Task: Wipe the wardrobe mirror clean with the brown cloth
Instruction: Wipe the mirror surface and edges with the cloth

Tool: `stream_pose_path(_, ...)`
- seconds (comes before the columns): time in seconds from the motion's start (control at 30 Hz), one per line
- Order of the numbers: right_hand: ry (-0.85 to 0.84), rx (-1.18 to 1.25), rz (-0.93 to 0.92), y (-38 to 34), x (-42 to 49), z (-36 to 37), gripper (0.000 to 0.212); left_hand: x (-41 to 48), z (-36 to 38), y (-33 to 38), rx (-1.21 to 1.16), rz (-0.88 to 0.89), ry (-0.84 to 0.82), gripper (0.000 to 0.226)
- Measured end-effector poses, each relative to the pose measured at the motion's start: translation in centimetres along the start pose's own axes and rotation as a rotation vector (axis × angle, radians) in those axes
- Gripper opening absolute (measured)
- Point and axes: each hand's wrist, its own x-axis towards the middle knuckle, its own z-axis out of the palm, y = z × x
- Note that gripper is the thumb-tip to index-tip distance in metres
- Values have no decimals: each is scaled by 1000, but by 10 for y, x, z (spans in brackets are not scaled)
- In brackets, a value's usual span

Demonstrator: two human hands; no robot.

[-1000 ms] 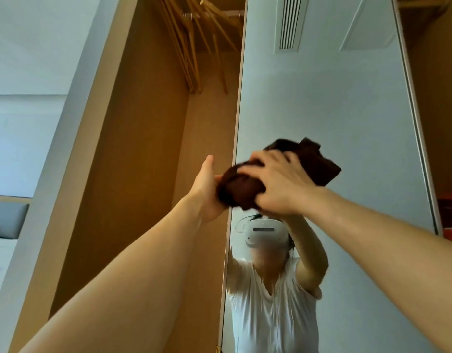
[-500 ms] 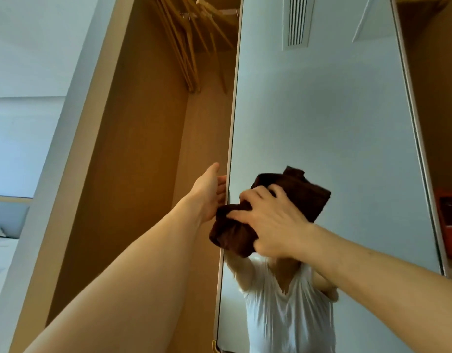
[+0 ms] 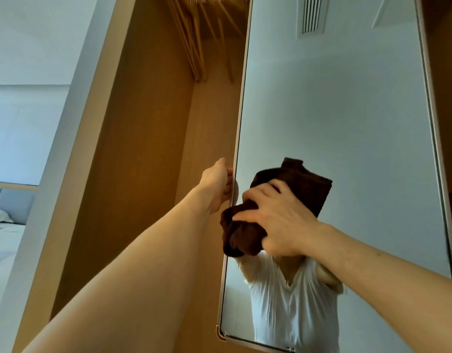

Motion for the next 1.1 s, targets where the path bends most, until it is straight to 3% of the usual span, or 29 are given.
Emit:
stream_pose_path(0.17,24,80,64,16,10,-14,64,-7,-1,6,4,-4,-12,38)
stream_pose_path(0.3,136,213,453,65,44,-46,65,-11,-5,11,-16,7,-52,45)
stream_pose_path(0.4,211,173,583,63,51,-46,65,-12,-7,12,-2,24,-75,50)
stream_pose_path(0.47,228,134,530,40,35,-35,69,-12,-6,11,-4,42,-69,47)
stream_pose_path(0.6,164,103,208,-13,-29,0,72,-10,-3,6,-40,4,-59,47)
stream_pose_path(0.7,107,100,-22,-18,-63,15,67,-13,-1,5,47,46,-36,31)
stream_pose_path(0.77,64,81,-82,-1,-61,10,69,-16,1,5,104,86,23,22)
stream_pose_path(0.87,67,76,130,39,-34,-12,73,-16,3,5,126,106,61,20)
stream_pose_path(0.97,184,132,428,76,-13,-30,68,-19,3,8,182,108,65,20)
stream_pose_path(1.03,233,145,502,80,-11,-28,66,-23,3,11,250,129,78,20)
stream_pose_path(1.1,233,116,469,75,-19,-19,67,-30,6,14,476,251,103,19)
